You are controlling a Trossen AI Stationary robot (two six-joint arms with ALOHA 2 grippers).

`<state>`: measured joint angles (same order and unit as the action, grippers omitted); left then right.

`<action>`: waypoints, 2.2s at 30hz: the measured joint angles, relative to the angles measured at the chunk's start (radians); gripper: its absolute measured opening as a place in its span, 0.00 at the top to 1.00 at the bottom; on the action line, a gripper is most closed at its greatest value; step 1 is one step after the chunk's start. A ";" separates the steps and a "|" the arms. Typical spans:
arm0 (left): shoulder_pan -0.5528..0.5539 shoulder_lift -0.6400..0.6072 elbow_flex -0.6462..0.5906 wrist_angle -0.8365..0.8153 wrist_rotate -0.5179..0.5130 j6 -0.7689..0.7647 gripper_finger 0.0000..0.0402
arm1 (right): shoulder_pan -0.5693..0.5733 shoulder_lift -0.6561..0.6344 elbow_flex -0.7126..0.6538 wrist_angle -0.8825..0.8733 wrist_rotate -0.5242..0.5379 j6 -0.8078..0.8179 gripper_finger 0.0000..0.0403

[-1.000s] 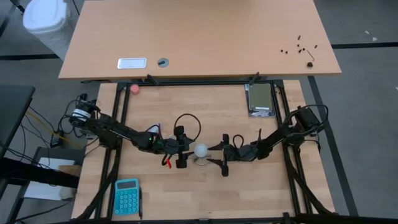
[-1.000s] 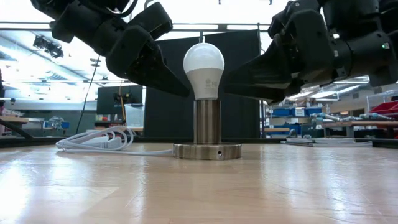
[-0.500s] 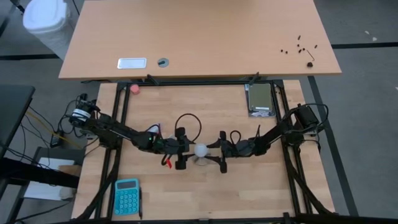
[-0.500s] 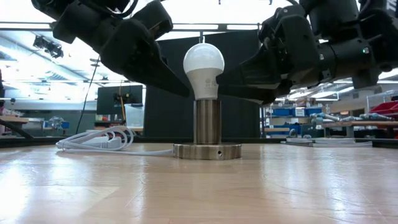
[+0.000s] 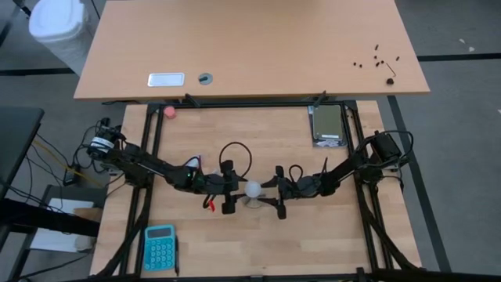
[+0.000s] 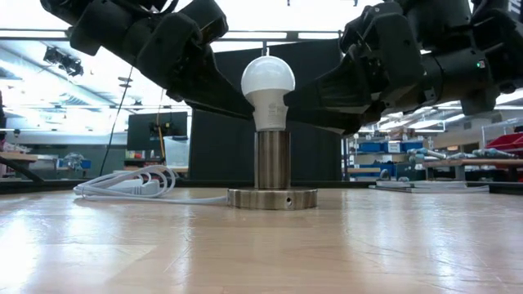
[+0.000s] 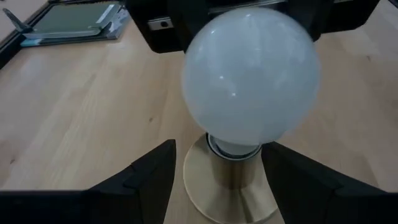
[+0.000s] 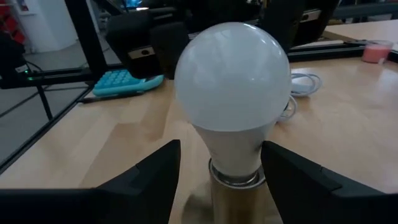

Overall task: Screw lightbulb
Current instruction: Insert the lightbulb into the lamp holder

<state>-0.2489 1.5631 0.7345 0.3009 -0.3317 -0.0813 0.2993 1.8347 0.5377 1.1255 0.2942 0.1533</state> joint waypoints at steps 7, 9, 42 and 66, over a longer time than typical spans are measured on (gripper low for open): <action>0.000 0.000 0.000 -0.005 -0.034 0.010 0.39 | 0.033 0.000 0.000 0.000 0.000 0.014 0.42; 0.001 0.000 0.000 -0.005 -0.076 0.010 0.39 | 0.039 0.000 0.000 0.003 -0.003 0.027 0.42; -0.013 -0.034 0.009 -0.202 0.103 -0.003 0.39 | 0.013 -0.080 -0.001 -0.138 0.082 0.010 0.42; -0.304 -0.032 0.008 -0.155 -0.347 -0.153 0.39 | 0.015 -0.145 -0.002 -0.258 0.143 0.080 0.42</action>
<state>-0.5527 1.5313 0.7422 0.1454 -0.6790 -0.2343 0.3145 1.6897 0.5362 0.8678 0.4370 0.2336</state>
